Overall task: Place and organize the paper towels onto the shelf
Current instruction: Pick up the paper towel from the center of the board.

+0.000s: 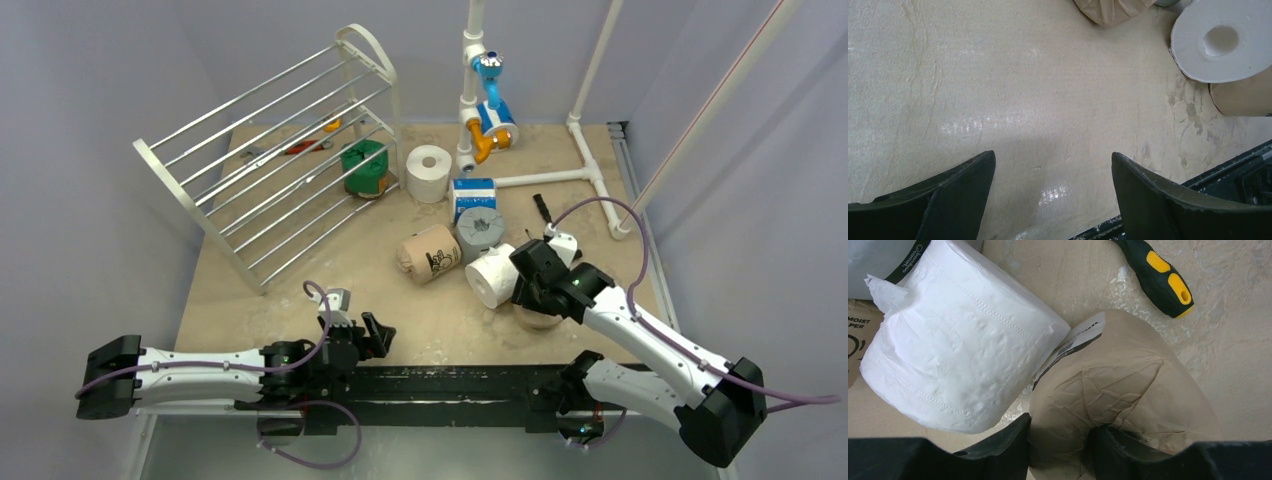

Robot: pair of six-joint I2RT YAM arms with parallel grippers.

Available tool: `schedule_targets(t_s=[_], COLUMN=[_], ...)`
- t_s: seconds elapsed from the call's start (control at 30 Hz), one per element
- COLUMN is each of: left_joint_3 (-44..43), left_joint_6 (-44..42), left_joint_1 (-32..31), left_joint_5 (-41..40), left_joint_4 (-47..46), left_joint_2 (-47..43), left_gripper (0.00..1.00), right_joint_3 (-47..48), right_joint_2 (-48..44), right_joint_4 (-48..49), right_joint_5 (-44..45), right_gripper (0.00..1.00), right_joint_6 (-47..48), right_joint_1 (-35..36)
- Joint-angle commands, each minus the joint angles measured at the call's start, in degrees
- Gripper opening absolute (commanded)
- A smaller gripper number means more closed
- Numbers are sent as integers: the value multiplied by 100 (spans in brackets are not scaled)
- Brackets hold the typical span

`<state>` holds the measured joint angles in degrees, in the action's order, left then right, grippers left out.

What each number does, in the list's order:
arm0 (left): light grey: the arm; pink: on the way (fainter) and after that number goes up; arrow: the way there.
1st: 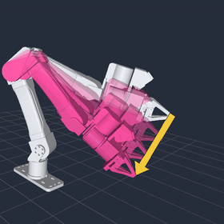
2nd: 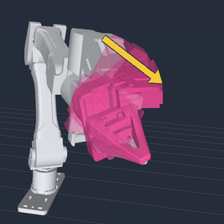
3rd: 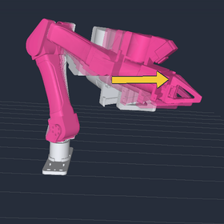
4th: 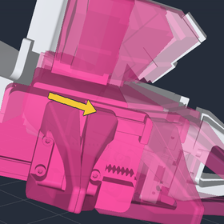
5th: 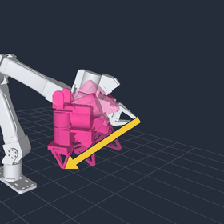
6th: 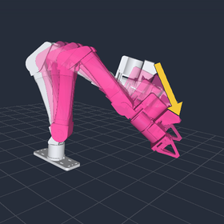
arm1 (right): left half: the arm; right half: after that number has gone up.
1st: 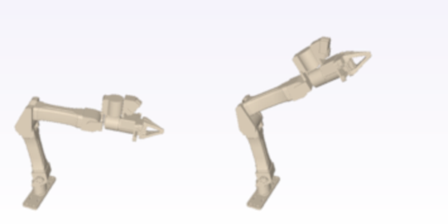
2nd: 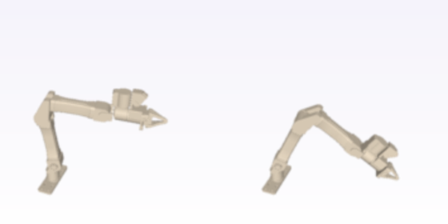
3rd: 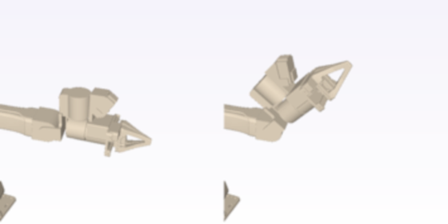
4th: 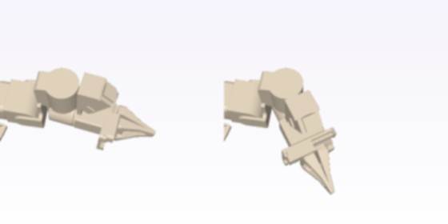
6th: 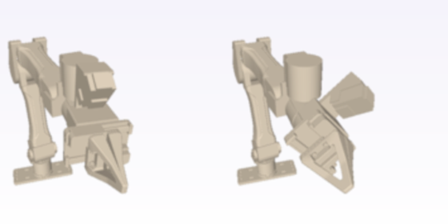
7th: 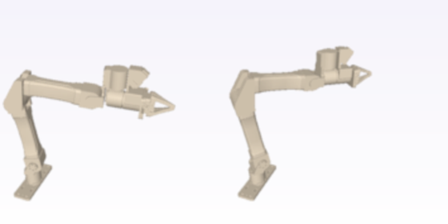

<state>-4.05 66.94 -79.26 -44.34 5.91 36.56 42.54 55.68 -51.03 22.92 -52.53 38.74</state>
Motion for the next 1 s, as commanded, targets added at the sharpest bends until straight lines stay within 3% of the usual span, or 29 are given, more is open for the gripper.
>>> schedule_targets(t_s=[0.0,0.1,0.23,0.67,0.87,0.97], left_joint_3=[-37,-102,-96,-336,-418,-506], left_joint_6=[74,100,141,215,418,536], left_joint_1=[-16,-19,-19,-19,-19,-19], left_joint_5=[-53,-50,-48,-106,-182,-237], left_joint_4=[414,545,569,862,1039,1258], left_joint_2=[39,62,28,143,194,181], left_gripper=[85,85,85,85,85,85], right_joint_3=[-52,-29,99,1880,2645,2873], right_joint_2=[-52,-194,-361,-697,-403,-42], right_joint_4=[-21,-50,-226,-1289,-946,-715], right_joint_5=[-49,-71,-68,-418,-1556,-1547], right_gripper=[39,30,25,24,23,23], right_joint_6=[-133,-142,-143,628,1245,1283], right_joint_1=[53,50,55,61,103,616])
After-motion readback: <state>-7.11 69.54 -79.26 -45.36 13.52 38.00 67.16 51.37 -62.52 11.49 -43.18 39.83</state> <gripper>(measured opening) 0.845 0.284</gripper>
